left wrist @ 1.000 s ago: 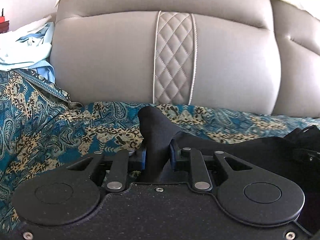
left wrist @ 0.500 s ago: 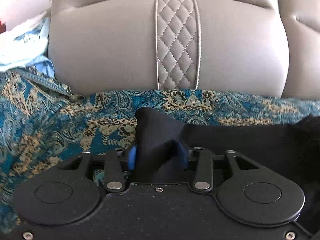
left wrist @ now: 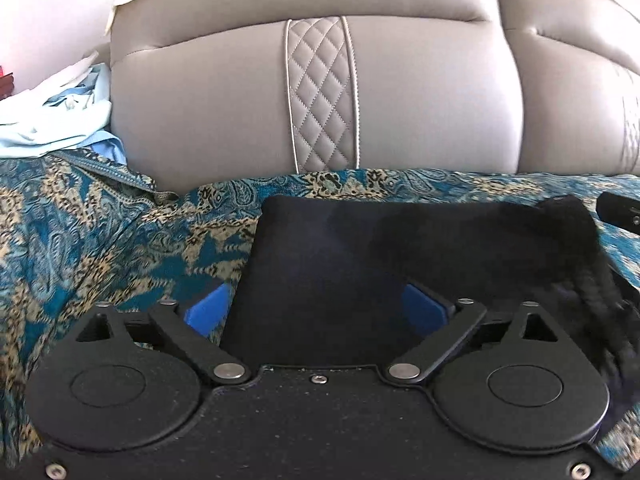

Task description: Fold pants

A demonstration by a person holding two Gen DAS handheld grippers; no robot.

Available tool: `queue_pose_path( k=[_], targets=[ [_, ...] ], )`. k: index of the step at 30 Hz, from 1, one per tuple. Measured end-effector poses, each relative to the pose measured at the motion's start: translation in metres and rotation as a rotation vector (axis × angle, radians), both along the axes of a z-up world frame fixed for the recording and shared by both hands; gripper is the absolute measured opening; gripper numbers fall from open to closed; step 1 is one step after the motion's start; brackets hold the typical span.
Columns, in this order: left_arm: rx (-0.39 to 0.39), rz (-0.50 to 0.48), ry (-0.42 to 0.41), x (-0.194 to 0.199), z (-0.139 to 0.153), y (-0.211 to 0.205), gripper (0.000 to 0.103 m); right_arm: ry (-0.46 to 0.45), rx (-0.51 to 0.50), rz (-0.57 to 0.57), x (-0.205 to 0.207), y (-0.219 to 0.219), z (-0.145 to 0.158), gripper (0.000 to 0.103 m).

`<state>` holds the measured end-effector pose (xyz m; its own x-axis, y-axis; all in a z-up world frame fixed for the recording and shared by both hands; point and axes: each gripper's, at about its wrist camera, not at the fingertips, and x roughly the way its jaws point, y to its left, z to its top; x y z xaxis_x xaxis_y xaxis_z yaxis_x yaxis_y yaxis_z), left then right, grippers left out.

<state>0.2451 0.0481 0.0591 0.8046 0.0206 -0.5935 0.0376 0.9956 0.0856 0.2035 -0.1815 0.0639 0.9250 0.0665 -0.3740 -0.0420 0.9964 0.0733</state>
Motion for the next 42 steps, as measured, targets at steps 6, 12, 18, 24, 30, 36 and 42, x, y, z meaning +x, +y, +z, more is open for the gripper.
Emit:
queue_pose_path(
  k=[6, 12, 18, 24, 30, 36, 42],
  targets=[
    [-0.02, 0.003, -0.028, -0.044, 0.006, -0.002, 0.101, -0.085, 0.002, -0.006, -0.046, 0.013, -0.003, 0.103],
    [-0.02, 0.01, -0.055, -0.084, 0.003, 0.001, 0.102, -0.126, 0.005, -0.04, -0.082, 0.023, -0.015, 0.103],
    [-0.045, 0.019, -0.061, -0.11, -0.01, 0.01, 0.102, -0.137, -0.048, -0.047, -0.111, 0.039, -0.03, 0.103],
    [-0.048, 0.016, -0.072, -0.13, -0.029, 0.016, 0.102, -0.093, -0.083, -0.053, -0.125, 0.053, -0.05, 0.103],
    [-0.071, 0.055, 0.001, -0.133, -0.045, 0.017, 0.103, -0.049, -0.125, -0.055, -0.131, 0.066, -0.067, 0.103],
    [-0.085, 0.066, -0.004, -0.137, -0.052, 0.017, 0.103, -0.023, -0.148, -0.063, -0.133, 0.072, -0.078, 0.103],
    [-0.089, 0.063, -0.009, -0.137, -0.053, 0.018, 0.103, 0.006, -0.149, -0.059, -0.131, 0.074, -0.083, 0.103]
  ],
)
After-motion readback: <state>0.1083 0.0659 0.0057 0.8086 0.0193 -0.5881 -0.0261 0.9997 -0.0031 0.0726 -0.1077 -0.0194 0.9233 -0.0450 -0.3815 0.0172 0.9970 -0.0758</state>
